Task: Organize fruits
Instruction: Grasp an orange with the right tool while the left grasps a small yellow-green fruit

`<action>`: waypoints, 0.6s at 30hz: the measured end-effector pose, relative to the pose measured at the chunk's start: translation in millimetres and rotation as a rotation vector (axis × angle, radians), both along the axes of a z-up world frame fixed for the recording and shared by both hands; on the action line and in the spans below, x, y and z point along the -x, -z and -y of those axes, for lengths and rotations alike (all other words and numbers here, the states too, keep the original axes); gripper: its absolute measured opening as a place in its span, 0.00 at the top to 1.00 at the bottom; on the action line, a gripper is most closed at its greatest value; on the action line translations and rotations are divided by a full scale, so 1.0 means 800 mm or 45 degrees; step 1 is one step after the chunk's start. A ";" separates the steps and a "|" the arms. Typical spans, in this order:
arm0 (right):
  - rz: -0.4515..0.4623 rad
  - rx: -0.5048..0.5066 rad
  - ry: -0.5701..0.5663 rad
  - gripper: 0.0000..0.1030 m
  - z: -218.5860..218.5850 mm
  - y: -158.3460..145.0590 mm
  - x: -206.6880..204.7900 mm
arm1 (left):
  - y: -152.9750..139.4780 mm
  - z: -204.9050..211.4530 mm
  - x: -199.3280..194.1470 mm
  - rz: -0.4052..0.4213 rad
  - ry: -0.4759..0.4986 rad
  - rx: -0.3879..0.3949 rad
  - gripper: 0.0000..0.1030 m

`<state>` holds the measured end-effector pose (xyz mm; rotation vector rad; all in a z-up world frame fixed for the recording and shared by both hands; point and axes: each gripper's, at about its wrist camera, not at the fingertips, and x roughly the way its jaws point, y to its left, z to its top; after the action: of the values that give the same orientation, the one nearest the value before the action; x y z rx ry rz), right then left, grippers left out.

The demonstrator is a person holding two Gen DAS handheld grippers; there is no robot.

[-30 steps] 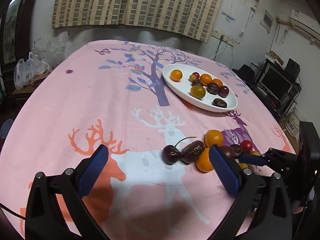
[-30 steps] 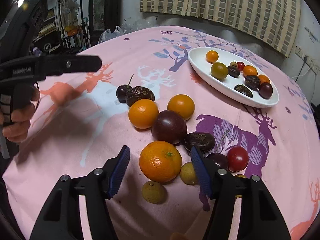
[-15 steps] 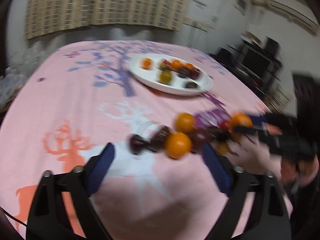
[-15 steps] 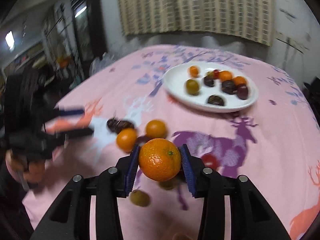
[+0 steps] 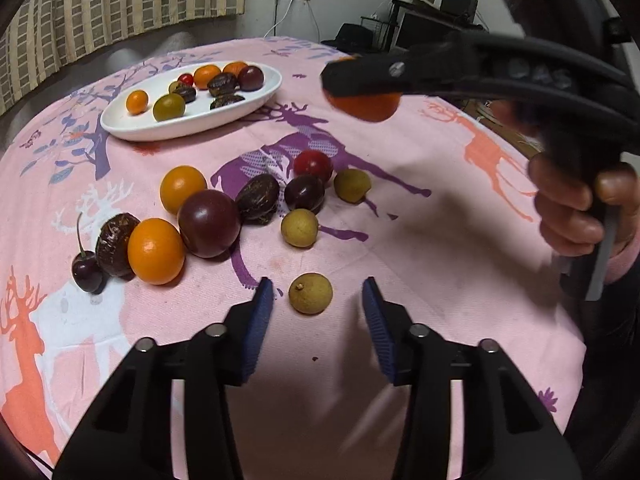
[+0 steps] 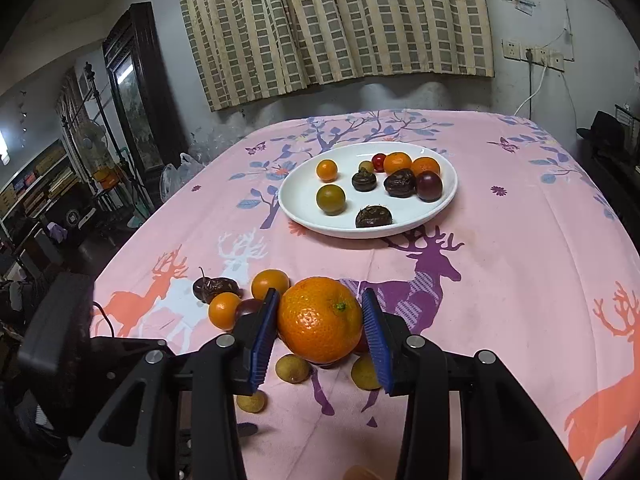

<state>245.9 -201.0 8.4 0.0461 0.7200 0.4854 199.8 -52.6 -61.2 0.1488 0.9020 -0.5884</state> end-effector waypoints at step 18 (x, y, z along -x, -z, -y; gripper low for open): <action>0.028 -0.057 0.050 0.59 0.005 -0.010 -0.041 | -0.078 -0.051 -0.086 0.056 -0.080 0.068 0.77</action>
<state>278.5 -204.7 16.6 0.0965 0.6856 0.4638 268.4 -12.2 1.2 0.0848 0.8445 -0.5478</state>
